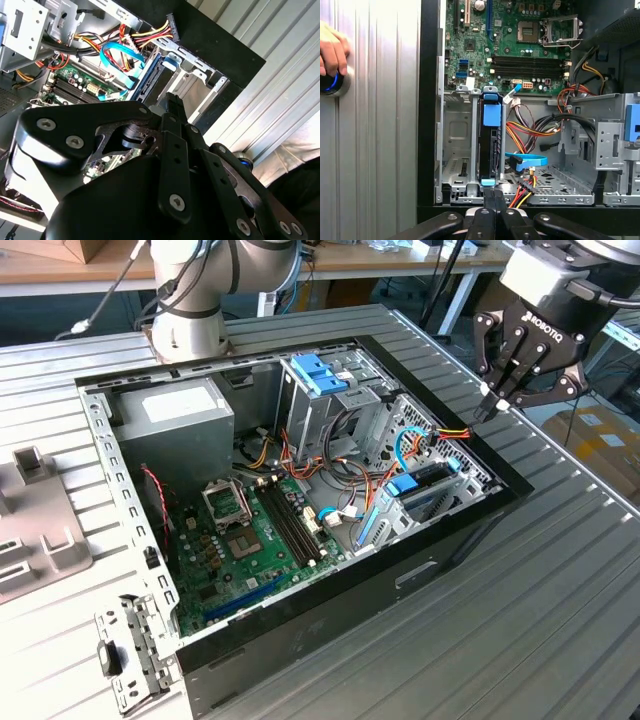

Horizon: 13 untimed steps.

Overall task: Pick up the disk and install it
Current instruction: 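Insert the first disk wire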

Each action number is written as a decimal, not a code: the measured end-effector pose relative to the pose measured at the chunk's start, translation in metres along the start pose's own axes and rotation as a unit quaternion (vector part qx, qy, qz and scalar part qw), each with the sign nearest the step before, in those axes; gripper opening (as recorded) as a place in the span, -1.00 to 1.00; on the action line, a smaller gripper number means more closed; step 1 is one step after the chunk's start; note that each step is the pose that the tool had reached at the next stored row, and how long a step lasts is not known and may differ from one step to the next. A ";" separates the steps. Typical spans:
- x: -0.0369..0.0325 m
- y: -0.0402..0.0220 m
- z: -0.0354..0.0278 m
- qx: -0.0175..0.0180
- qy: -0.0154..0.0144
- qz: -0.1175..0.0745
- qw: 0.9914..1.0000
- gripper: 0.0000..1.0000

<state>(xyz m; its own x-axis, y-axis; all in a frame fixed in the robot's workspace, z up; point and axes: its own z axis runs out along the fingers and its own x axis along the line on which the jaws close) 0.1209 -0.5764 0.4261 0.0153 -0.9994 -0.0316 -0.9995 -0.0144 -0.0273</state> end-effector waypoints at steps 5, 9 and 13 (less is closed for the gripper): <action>0.0000 0.0000 0.0011 0.000 0.000 -0.001 1.000 -0.77; 0.0001 0.0000 0.0026 0.000 0.001 -0.006 1.000 -0.77; 0.0002 -0.0001 0.0048 -0.001 0.002 -0.018 1.000 -0.77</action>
<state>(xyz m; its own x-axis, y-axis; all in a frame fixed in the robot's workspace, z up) 0.1211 -0.5764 0.4213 0.0515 -0.9983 -0.0262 -0.9983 -0.0508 -0.0272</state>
